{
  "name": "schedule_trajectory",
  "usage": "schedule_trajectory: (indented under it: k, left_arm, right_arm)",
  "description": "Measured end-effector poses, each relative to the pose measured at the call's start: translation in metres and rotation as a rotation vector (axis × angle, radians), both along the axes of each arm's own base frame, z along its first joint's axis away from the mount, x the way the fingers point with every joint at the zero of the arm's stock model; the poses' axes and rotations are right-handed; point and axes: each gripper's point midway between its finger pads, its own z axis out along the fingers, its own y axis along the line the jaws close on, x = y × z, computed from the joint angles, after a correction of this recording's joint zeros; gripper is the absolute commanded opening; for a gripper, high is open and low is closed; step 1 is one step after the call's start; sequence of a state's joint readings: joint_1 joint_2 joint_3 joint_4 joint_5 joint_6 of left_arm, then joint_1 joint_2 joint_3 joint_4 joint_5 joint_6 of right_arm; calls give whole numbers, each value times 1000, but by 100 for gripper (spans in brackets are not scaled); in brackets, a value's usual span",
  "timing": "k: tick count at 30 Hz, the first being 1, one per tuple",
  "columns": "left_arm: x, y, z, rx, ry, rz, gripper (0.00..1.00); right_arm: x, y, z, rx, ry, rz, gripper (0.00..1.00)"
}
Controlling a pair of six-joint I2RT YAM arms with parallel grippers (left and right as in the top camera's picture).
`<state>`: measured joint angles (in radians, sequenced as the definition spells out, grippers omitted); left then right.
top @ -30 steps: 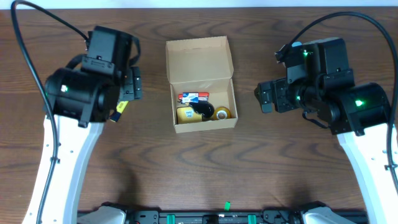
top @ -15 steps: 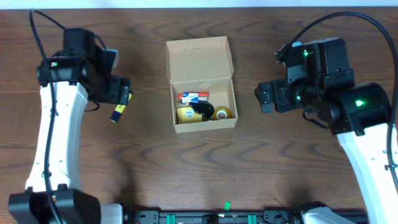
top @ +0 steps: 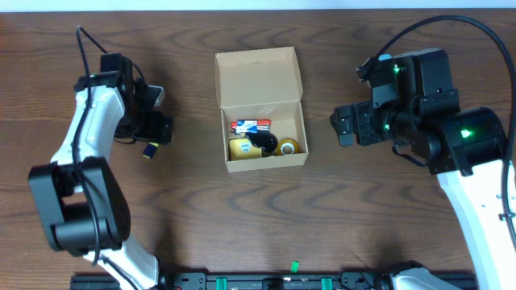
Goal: Pack container
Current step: 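Move the left gripper down onto the yellow highlighter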
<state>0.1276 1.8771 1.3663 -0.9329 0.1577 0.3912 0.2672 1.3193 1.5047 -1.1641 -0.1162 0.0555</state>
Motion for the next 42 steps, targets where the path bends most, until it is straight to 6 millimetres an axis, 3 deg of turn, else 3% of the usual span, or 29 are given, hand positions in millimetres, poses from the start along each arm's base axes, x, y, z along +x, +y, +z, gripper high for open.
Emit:
schedule_trajectory:
  k: [14, 20, 28, 38, 42]
  left_arm:
    - [17, 8, -41, 30, 12, -1, 85]
    - [27, 13, -42, 58, -25, 1, 78]
    - [33, 16, -42, 94, -46, -3, 76]
    - [37, -5, -42, 152, -54, -75, 67]
    - [38, -4, -41, 162, -58, -55, 59]
  right_arm:
    - [0, 0, 0, 0, 0, 0, 99]
    - [0, 0, 0, 0, 0, 0, 99]
    - [0, 0, 0, 0, 0, 0, 99]
    - [0, 0, 0, 0, 0, 0, 99]
    - [0, 0, 0, 0, 0, 0, 99]
